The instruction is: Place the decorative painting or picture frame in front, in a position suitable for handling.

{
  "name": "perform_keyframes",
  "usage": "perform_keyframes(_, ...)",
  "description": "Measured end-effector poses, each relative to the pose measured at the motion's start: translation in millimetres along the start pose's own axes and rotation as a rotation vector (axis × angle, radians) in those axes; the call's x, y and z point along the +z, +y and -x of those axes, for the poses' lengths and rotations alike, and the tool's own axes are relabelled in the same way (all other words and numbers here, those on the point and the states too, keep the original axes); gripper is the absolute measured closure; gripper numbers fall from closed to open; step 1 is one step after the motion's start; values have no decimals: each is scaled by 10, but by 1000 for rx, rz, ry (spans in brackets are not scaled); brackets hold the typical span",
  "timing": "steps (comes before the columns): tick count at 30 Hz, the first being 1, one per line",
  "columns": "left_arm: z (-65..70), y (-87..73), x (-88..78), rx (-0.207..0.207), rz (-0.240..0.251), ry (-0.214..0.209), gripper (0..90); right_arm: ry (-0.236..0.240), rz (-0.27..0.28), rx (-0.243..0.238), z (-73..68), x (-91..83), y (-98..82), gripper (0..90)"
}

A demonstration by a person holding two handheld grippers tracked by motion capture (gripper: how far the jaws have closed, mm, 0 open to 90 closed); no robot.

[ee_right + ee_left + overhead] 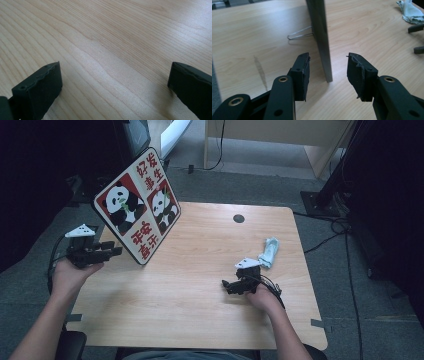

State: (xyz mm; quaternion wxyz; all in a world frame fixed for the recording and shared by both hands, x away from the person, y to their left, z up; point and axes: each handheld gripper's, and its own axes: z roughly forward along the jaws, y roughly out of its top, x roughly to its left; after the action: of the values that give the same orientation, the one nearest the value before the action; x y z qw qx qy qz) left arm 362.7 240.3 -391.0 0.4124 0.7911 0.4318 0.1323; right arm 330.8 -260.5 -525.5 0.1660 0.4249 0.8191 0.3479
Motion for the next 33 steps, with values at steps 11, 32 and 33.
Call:
perform_keyframes(11,-67,371,-97,-3,-1,5,516,0,2,0,-1,1,-1,0)
perform_keyframes(32,-138,1250,-165,16,-31,-2,500,2,-2,1,-6,-4,-2,0)
perform_keyframes(33,-137,1281,-157,22,-34,4,496,2,-2,0,-5,-4,-2,0)
